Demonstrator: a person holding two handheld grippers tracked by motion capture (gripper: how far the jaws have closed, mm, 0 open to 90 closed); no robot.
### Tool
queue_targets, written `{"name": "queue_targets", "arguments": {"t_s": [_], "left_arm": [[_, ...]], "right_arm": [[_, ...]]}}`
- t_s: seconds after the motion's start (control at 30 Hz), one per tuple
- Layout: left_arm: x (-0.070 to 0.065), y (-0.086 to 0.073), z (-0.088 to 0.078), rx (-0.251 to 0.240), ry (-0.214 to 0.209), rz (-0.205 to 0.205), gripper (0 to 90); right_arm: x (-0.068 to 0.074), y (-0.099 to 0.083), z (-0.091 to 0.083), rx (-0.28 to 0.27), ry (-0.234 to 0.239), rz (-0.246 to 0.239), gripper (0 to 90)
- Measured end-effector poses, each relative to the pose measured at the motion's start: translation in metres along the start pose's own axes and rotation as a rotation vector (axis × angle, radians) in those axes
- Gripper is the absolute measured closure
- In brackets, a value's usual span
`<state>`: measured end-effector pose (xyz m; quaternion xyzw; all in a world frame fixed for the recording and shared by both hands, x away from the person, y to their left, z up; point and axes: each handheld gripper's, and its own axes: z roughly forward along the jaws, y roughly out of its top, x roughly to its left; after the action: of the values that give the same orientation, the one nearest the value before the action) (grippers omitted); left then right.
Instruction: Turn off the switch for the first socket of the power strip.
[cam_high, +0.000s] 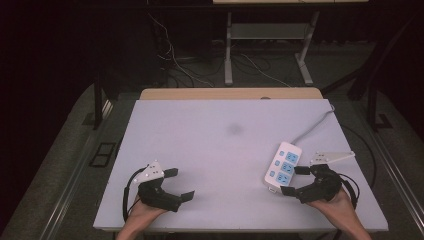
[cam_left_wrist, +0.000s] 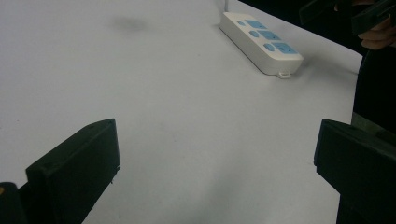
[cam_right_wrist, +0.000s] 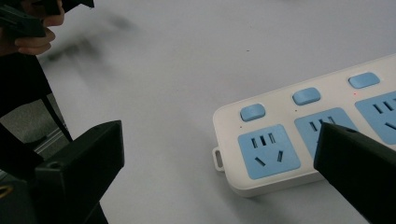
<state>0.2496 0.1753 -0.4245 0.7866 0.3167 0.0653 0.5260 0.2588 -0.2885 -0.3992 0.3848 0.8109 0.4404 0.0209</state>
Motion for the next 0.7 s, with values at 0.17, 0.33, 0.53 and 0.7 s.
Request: {"name": "queue_targets", "arguments": {"t_s": [0.17,0.33,0.53,0.7], "left_arm": [[0.000,0.000,0.000,0.003,-0.002,0.000,0.0],[0.000,0.000,0.001,0.004,-0.003,0.000,0.0],[0.000,0.000,0.001,0.004,-0.004,-0.001,0.0],[0.000,0.000,0.001,0.005,-0.005,-0.001,0.0]], "right_arm": [[-0.002,0.006,-0.003,0.005,0.000,-0.011,1.5],[-0.004,0.010,-0.005,0.007,0.009,-0.019,4.3],[-0.008,0.016,-0.007,0.014,0.010,-0.020,4.3],[-0.012,0.024,-0.009,0.033,0.001,-0.030,4.3]]}}
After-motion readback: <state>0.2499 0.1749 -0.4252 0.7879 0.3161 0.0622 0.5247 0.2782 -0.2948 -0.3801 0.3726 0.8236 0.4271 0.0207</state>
